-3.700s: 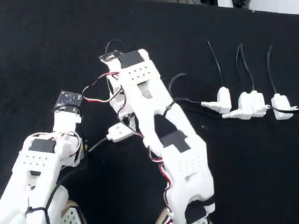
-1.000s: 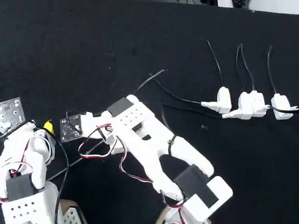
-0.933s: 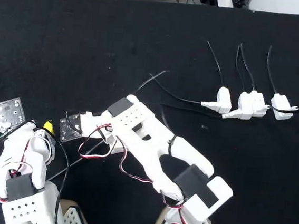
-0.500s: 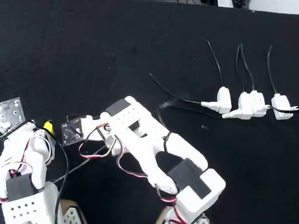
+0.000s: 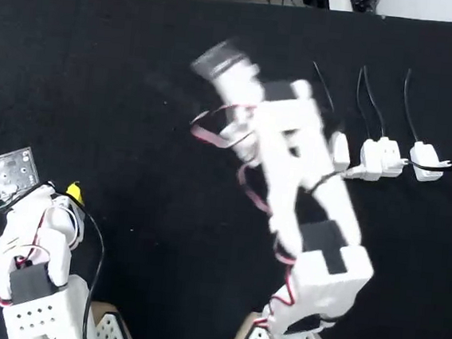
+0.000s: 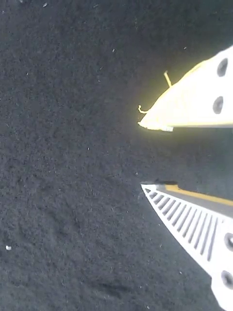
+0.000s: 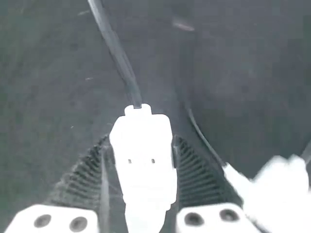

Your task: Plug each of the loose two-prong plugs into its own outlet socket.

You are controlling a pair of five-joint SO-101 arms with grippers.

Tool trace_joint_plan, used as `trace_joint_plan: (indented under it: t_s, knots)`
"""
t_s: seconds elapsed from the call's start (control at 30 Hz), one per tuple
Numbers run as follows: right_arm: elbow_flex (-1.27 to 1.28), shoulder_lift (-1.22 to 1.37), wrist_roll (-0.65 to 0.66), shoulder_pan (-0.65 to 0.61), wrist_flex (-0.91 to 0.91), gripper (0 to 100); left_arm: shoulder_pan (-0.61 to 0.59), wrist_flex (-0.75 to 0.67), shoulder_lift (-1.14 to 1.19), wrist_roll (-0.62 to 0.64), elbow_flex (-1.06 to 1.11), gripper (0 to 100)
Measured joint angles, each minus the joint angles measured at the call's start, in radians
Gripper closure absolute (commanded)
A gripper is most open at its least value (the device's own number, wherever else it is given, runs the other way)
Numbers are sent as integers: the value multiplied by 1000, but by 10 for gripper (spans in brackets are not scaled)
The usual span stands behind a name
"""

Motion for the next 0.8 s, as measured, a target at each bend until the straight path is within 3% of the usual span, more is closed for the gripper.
trace_joint_plan:
  t_s: [0.13, 0.33, 0.57, 0.8]
  knots:
    - [-209, 57, -219, 144, 112, 987, 21, 0, 0, -3, 0, 813]
    - [-463, 275, -232, 276, 124, 988, 21, 0, 0, -3, 0, 813]
    - [-770, 635, -350, 350, 141, 987, 21, 0, 0, -3, 0, 813]
    - [-1163, 882, -367, 364, 287, 982, 21, 0, 0, -3, 0, 813]
